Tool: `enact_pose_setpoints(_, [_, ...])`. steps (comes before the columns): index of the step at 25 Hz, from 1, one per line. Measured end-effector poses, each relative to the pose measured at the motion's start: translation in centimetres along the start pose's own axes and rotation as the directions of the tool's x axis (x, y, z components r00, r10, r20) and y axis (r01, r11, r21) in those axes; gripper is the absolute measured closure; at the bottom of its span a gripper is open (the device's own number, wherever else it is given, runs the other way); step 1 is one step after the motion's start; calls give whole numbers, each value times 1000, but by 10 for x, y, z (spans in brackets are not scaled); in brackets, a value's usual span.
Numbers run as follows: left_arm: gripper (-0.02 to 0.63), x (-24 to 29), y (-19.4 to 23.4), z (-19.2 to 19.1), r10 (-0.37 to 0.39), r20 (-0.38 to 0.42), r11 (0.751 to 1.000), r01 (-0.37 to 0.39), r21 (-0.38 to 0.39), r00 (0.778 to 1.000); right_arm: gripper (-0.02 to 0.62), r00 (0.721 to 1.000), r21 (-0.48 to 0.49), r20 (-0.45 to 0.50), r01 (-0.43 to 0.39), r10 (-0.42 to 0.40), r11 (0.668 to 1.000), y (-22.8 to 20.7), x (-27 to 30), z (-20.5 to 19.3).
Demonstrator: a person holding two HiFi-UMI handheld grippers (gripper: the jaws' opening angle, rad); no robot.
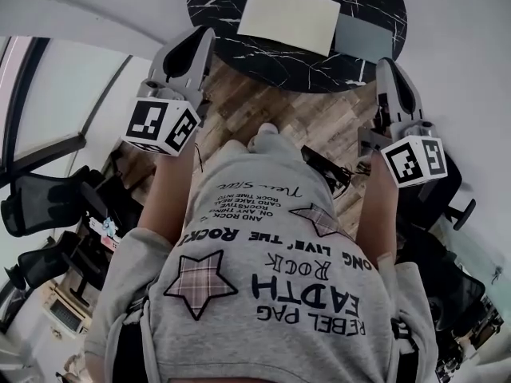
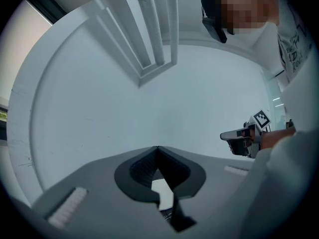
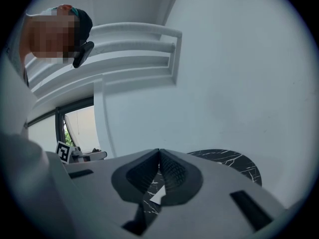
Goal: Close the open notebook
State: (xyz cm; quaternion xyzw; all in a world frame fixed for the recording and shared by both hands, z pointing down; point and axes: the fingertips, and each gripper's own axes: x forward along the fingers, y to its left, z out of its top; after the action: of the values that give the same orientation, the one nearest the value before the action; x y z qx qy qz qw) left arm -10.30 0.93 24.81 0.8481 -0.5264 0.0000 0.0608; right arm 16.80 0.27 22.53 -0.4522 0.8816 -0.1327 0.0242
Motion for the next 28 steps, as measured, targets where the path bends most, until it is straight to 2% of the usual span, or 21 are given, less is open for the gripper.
enact_pose_setpoints(11, [597,33,-8,0,19,-16,1000,-19,14,1000,583,1000,41,-9,0,0,999,-40,5,-2])
enact_pose_setpoints(18, [597,54,-6,1,-23,-10,1000,23,18,1000,583,1000,38,11,27,-28,999,-49,11,0])
enact_pose_setpoints(28, [597,84,28,7,-75,-3,997,75,10,997,583,996,39,16,82,-83,996,-46,43,6])
